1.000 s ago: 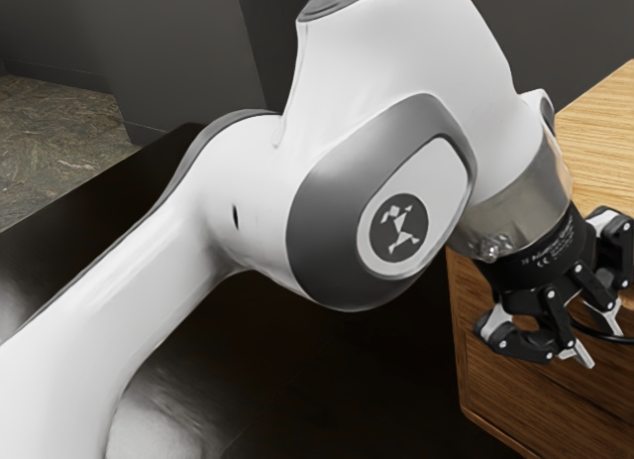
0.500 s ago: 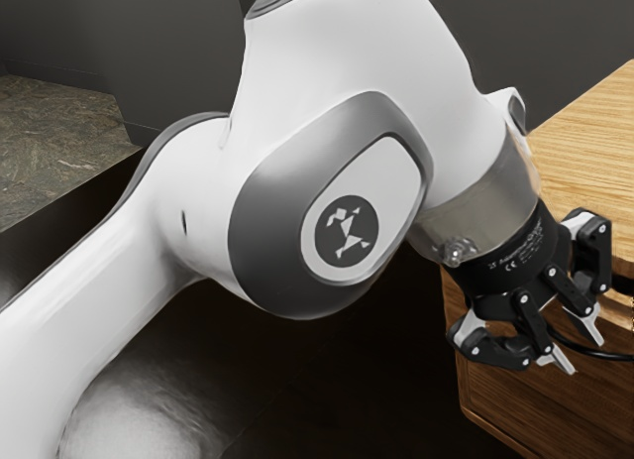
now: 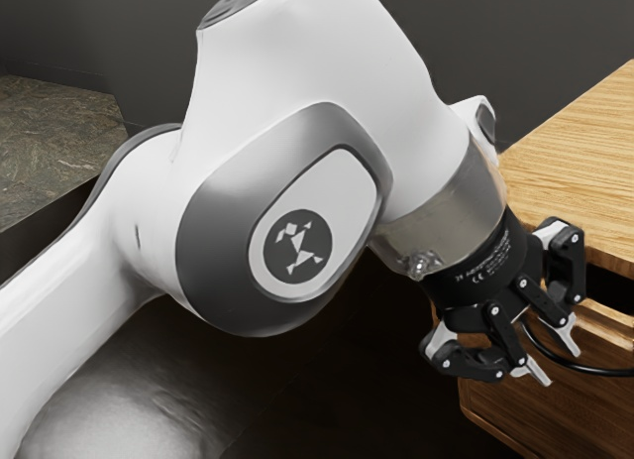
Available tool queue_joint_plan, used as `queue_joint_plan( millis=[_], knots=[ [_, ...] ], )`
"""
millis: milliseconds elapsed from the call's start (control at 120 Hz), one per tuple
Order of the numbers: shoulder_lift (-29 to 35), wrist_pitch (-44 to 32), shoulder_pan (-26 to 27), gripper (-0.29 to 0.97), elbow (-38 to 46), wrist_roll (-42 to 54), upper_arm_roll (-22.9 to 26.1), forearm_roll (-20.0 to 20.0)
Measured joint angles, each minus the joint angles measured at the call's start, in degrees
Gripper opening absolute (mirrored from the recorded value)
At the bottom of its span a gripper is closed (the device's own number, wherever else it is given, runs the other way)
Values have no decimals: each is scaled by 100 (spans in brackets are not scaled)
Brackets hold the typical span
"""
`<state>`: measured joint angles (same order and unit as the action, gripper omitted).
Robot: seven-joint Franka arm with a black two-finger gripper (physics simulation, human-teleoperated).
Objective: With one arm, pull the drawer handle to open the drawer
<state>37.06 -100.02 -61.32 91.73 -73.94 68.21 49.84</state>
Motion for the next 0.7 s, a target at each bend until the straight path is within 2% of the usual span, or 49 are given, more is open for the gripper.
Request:
queue_joint_plan(
  millis=[267, 700],
  knots=[
    [120, -36, 287, 10, 256, 12, -259, -5],
    [309, -147, 638, 10, 514, 20, -413, -2]
  ],
)
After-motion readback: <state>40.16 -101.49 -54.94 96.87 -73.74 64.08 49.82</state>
